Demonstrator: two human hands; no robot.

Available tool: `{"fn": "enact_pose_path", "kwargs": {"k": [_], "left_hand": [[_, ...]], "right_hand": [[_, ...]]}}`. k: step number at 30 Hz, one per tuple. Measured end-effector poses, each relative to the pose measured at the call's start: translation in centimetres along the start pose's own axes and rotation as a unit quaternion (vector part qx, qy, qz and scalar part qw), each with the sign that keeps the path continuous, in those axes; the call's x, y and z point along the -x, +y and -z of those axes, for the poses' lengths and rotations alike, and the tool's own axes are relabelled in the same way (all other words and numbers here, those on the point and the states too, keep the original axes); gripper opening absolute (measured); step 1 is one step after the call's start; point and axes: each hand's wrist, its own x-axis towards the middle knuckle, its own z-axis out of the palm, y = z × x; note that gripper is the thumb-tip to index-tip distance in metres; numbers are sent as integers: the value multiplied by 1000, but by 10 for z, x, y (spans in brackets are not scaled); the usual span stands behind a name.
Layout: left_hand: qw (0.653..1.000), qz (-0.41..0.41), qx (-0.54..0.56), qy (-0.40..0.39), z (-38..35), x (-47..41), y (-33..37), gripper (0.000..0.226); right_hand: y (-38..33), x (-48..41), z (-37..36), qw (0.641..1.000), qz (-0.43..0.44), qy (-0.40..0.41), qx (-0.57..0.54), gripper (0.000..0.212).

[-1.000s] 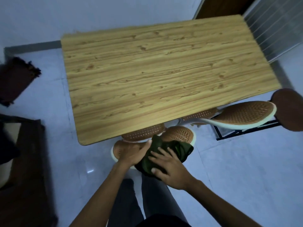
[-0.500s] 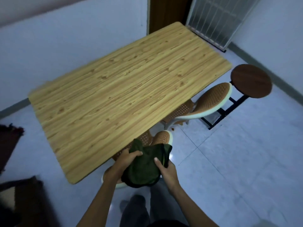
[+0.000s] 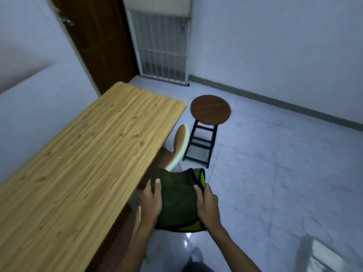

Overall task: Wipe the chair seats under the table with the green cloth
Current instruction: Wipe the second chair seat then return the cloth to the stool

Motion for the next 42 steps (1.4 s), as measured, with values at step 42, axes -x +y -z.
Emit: {"fn": "enact_pose_path", "kwargs": {"k": [42], "left_hand": [[973, 129, -193, 1, -410, -554, 147, 69]], "right_hand": [[47, -709, 65, 975, -8, 0, 222, 31]]}}
